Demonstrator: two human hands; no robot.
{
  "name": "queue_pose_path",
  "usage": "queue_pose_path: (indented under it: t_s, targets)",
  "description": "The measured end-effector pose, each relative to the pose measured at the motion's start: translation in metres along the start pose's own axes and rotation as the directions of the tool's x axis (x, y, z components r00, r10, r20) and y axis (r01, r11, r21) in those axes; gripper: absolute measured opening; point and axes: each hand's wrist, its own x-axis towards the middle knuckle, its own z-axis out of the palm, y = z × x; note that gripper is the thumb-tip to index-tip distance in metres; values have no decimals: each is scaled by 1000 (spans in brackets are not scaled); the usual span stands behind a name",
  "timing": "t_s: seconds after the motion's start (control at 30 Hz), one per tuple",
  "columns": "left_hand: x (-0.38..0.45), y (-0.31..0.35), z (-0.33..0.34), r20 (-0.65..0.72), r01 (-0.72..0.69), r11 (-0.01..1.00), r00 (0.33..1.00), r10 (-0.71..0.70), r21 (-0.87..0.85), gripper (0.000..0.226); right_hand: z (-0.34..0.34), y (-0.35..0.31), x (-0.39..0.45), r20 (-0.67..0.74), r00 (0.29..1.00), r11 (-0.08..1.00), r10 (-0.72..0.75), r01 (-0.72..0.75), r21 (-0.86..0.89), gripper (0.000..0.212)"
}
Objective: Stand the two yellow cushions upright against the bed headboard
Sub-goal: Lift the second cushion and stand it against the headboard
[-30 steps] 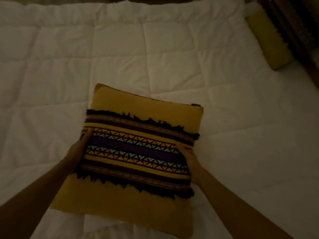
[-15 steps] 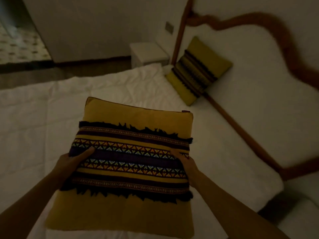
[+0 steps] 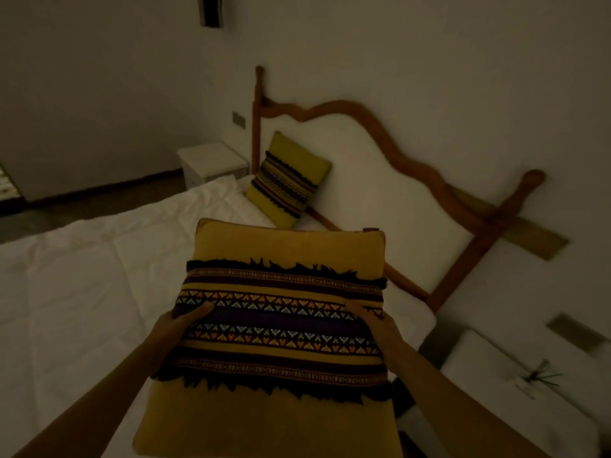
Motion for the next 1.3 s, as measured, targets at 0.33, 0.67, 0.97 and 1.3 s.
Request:
queue_pose_path:
  t_s: [0.33,0.67,0.97,1.3]
  targets:
    - [16,115,118,111,-156,978,984,141,138,86,-115,-34,19,-114,992,987,-61,77,142,90]
    - [66,155,222,17,-17,983,1000,15,184,49,-202,-75,100,-56,975,972,-217,221,80,83]
    - [125,173,266,-59,-4,986,998,14,168,36,-218,-94,172,-37,990,989,-133,135,55,70]
    - [243,224,312,63,3,989,998,-12,148,41,-219,-112,275,-61,995,996,-72,75,47,86]
